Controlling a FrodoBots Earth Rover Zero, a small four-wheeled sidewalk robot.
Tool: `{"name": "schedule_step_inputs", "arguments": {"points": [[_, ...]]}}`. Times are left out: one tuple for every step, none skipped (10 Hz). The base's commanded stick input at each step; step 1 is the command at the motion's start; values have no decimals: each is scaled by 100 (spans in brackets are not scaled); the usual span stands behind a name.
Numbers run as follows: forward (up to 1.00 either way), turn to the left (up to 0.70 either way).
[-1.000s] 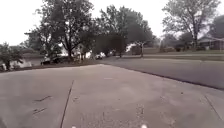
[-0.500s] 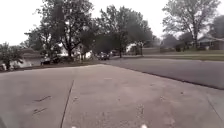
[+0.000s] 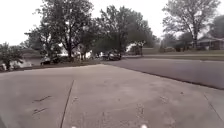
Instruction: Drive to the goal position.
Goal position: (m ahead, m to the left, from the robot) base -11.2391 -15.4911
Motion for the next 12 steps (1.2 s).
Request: {"name": "schedule_step_inputs", "arguments": {"points": [[6,0],[6,0],[7,0],[7,0],[7,0],[6,0],[6,0],[6,0],[6,0],[6,0],[7,0],[7,0]]}}
